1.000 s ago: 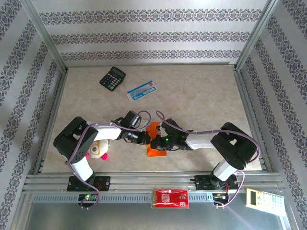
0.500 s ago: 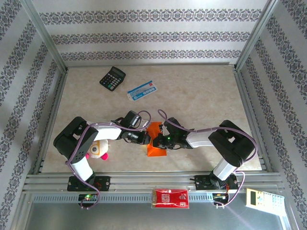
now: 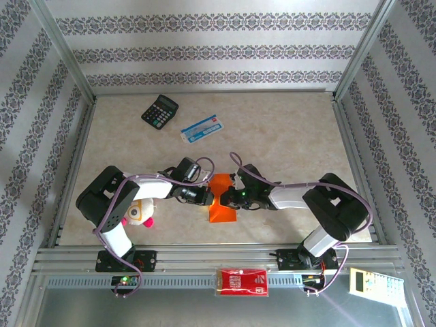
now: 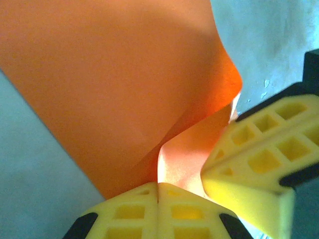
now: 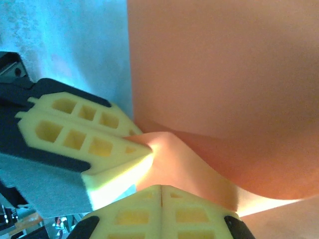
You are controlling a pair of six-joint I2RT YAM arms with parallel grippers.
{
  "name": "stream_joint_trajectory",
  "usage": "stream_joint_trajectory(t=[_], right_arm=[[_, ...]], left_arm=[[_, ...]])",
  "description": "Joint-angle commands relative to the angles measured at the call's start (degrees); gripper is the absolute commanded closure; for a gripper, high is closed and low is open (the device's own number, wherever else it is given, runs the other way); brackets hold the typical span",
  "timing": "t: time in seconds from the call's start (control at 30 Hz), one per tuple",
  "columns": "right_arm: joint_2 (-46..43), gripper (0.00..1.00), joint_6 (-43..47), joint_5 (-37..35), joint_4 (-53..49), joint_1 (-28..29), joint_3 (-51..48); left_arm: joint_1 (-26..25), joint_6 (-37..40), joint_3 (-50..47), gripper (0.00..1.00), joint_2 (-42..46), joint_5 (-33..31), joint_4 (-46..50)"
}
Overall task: Fold a paper plane with a square sheet of paper (pick it up from the middle)
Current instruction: Fold the triangle a second time at the center of the table.
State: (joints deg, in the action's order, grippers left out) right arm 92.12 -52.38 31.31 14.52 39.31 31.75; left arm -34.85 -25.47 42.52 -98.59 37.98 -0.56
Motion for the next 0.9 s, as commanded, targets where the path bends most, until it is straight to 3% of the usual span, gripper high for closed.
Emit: stream_joint_trajectory(t=[0.0,0.4,0.87], right_arm=[[2.97,1.0,2.3,-0.01,-0.82,-1.05,-0.17],[-3.5,1.0,2.47,1.6,-4.35,-3.15,1.59],[3.56,1.0,7.02,1.86,-5.38,-6.54,2.72]], left_arm=[[0.31,2.05,-1.07,1.0,-2.75,-3.88,5.83],[0.31,2.13,-1.21,1.0,-2.49,-3.94,5.94],[0.3,2.14,-0.93,1.0,-2.24,-3.94,6.32]])
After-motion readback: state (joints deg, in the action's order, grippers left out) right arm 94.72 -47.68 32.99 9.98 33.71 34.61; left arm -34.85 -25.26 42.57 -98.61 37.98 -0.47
